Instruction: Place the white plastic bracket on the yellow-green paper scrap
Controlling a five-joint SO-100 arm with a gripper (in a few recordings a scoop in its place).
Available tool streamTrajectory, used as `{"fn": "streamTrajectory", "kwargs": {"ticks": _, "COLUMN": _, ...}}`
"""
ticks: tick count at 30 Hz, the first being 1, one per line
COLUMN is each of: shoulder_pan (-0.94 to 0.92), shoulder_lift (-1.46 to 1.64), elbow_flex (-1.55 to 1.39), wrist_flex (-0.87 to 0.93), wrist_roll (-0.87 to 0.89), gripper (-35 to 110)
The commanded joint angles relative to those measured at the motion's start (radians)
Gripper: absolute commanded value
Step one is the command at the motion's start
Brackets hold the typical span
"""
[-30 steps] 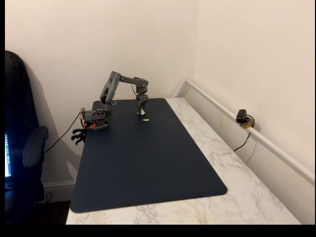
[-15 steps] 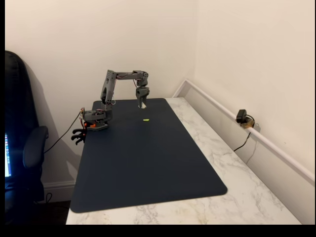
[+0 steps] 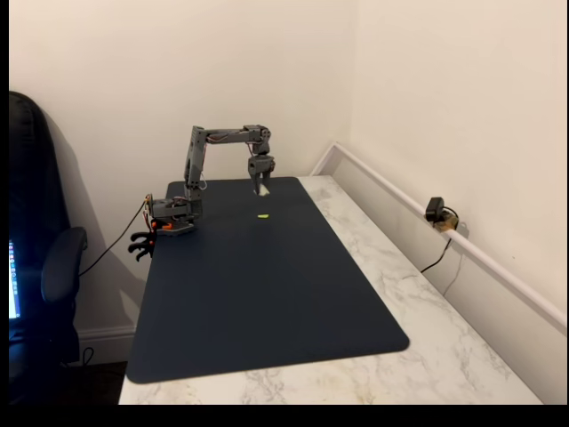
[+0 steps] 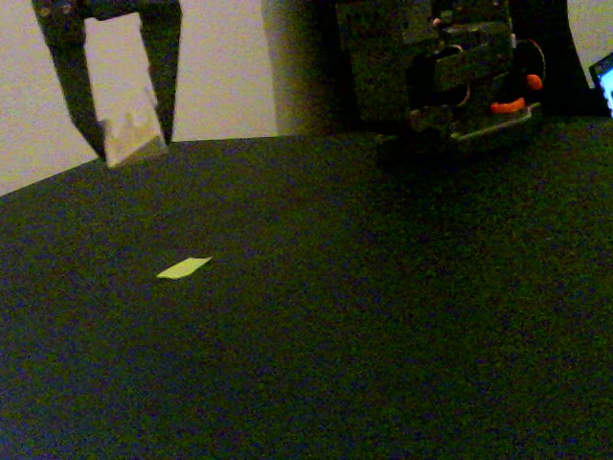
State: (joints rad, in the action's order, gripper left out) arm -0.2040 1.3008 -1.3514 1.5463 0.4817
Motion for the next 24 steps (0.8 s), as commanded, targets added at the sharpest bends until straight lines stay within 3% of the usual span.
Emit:
{"fn": "streamTrajectory", "kwargs": {"ticks": 1, "shoulder_pan": 0.025, "shoulder_lift": 0.081, "elbow_flex": -0.006, "wrist_flex": 0.017, "wrist_roll": 0.020, "gripper": 0}}
{"fn": "streamTrajectory", "kwargs": {"ticks": 24, "shoulder_pan": 0.069, "shoulder_lift": -0.032, "elbow_flex": -0.170, "wrist_flex": -0.172, "wrist_roll": 0.078, "gripper": 0}}
